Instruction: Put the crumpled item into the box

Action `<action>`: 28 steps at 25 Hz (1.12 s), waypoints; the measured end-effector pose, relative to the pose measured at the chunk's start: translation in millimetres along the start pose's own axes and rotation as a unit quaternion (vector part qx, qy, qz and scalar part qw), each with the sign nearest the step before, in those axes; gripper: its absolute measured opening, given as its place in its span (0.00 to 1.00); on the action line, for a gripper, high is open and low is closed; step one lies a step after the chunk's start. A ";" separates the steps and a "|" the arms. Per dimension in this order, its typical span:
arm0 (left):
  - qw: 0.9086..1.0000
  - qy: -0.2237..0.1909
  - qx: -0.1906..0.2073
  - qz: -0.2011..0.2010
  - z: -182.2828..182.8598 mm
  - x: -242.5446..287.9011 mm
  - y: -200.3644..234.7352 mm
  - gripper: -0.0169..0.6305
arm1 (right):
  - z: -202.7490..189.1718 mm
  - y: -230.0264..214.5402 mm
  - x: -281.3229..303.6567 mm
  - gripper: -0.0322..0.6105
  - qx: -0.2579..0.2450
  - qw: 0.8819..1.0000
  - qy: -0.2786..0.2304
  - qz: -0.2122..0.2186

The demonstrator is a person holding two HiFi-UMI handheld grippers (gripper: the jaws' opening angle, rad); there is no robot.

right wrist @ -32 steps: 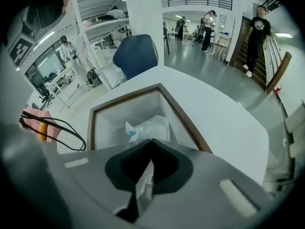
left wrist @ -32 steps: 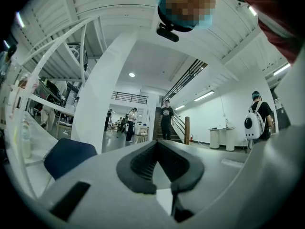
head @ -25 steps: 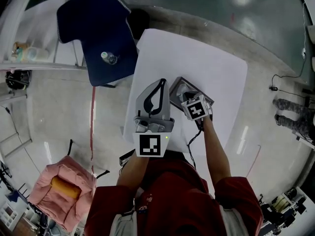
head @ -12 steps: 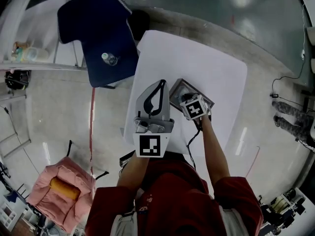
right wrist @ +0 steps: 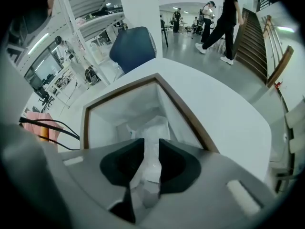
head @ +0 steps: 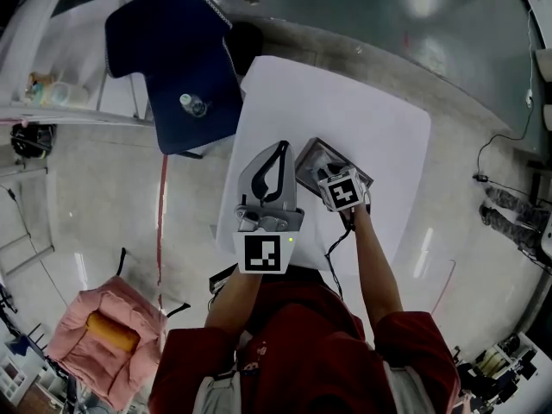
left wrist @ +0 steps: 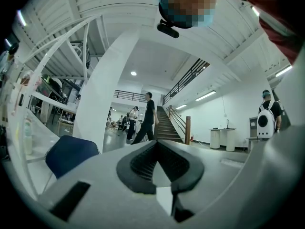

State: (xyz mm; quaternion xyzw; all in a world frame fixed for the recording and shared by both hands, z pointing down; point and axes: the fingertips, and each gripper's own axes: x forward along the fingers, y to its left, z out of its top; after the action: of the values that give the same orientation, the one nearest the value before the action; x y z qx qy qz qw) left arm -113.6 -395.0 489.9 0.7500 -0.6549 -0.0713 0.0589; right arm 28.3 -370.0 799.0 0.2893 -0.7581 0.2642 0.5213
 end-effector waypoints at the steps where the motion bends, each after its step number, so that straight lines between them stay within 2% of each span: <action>1: 1.000 0.000 0.002 -0.002 0.8 -1.2 -2.3 0.03 | 1.1 -0.7 -2.3 0.21 0.000 1.000 -0.004 -0.002; 13: 0.999 -0.026 0.020 -0.022 29.2 -18.3 -30.3 0.03 | 2.1 10.9 -35.3 0.21 0.011 0.999 -0.052 -0.003; 20: 0.999 -0.026 0.013 -0.025 40.5 -26.2 -40.8 0.03 | 11.6 16.8 -53.5 0.21 0.014 0.997 -0.082 -0.005; 28: 0.998 -0.043 0.024 -0.026 63.1 -48.2 -57.9 0.03 | 2.2 25.7 -90.8 0.21 0.032 0.992 -0.122 -0.019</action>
State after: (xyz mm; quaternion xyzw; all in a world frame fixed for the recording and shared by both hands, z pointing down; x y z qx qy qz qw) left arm -75.1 -339.1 418.7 0.7640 -0.6389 -0.0896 0.0106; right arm 34.8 -339.0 710.1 0.3499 -0.8019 0.2410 0.4201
